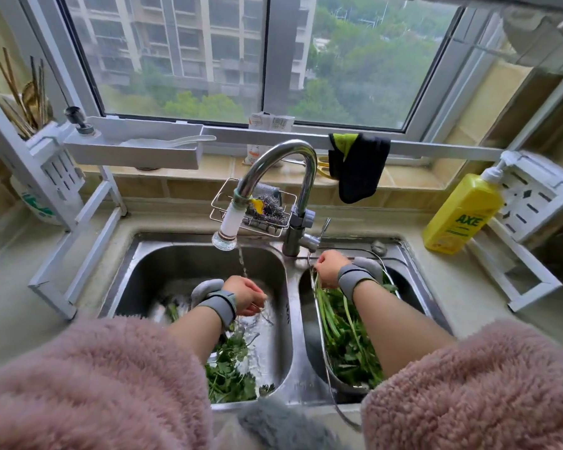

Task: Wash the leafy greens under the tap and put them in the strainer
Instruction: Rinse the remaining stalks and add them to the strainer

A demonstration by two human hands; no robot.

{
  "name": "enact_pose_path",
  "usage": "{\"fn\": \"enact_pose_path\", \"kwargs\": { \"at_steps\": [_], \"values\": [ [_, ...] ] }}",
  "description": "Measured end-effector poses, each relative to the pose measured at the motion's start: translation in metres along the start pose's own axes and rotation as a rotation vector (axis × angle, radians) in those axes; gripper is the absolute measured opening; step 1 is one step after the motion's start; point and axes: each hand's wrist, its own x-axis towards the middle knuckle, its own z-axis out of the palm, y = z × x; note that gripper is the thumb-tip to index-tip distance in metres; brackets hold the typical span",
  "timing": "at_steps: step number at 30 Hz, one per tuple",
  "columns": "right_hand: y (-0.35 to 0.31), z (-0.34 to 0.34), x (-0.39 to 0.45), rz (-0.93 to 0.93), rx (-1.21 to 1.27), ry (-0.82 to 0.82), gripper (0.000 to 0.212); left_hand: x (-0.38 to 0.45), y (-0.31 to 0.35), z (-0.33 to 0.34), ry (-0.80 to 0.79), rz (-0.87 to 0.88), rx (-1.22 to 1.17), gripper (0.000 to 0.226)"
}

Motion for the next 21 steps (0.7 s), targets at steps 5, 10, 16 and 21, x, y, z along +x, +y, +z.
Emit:
{"fn": "enact_pose_path", "kwargs": {
  "at_steps": [5,10,16,21],
  "values": [
    [0.042,-0.019,-0.005,0.123,-0.278,-0.163,0.026,0.004,0.006,0.022,-0.039,0.018,0.002,0.022],
    [0.055,0.0,-0.002,0.207,-0.561,-0.336,0.034,0.001,-0.002,0.022,-0.034,-0.013,-0.001,0.021],
    [0.067,0.008,0.014,0.302,-0.562,-0.08,0.035,0.002,-0.016,-0.003,0.03,-0.051,-0.046,0.017],
    [0.07,0.012,0.029,0.217,-0.462,0.041,0.024,0.002,-0.022,-0.016,0.044,-0.07,-0.055,0.013]
  ]
}}
